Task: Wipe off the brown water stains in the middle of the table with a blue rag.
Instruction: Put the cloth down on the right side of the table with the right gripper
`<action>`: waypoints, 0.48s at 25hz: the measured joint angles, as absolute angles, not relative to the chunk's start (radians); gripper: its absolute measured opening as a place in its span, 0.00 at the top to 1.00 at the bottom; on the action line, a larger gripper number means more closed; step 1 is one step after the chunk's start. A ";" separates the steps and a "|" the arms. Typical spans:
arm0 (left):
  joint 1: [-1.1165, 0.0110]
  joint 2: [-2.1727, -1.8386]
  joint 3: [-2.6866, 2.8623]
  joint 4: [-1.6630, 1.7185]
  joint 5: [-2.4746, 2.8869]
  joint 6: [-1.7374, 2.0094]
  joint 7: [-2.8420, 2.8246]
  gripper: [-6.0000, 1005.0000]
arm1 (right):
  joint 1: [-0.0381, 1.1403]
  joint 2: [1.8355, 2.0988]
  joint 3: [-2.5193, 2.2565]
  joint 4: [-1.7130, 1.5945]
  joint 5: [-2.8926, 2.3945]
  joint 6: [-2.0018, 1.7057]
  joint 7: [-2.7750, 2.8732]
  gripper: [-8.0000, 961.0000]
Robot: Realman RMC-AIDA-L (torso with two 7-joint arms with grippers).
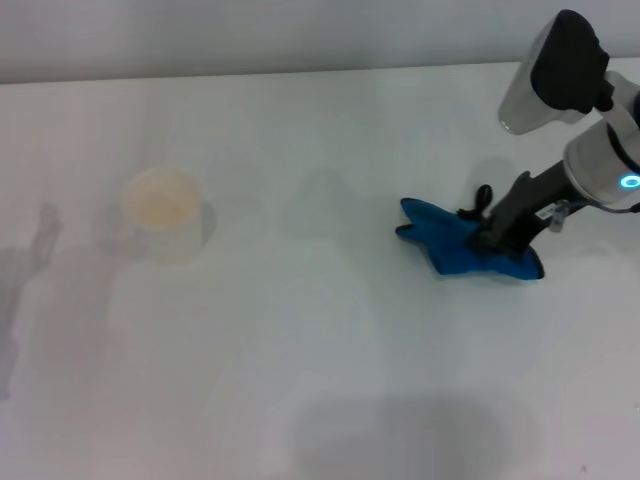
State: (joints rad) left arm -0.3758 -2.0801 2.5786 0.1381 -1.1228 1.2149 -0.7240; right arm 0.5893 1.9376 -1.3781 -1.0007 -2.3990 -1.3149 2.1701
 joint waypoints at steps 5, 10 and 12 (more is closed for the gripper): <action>-0.375 -2.080 2.579 0.145 -1.123 1.215 -0.724 0.11 | 0.588 1.945 -1.372 -1.011 -2.458 -1.350 2.166 0.80; -0.371 -2.080 2.579 0.149 -1.123 1.219 -0.724 0.11 | 0.583 1.964 -1.369 -1.040 -2.467 -1.402 2.145 0.79; -0.370 -2.080 2.579 0.149 -1.123 1.218 -0.724 0.11 | 0.579 1.973 -1.368 -1.053 -2.467 -1.414 2.141 0.78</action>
State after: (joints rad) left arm -0.3699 -2.0800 2.5786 0.1488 -1.1230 1.2184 -0.7240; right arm 0.5789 1.9728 -1.3680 -1.0532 -2.4673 -1.4143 2.1409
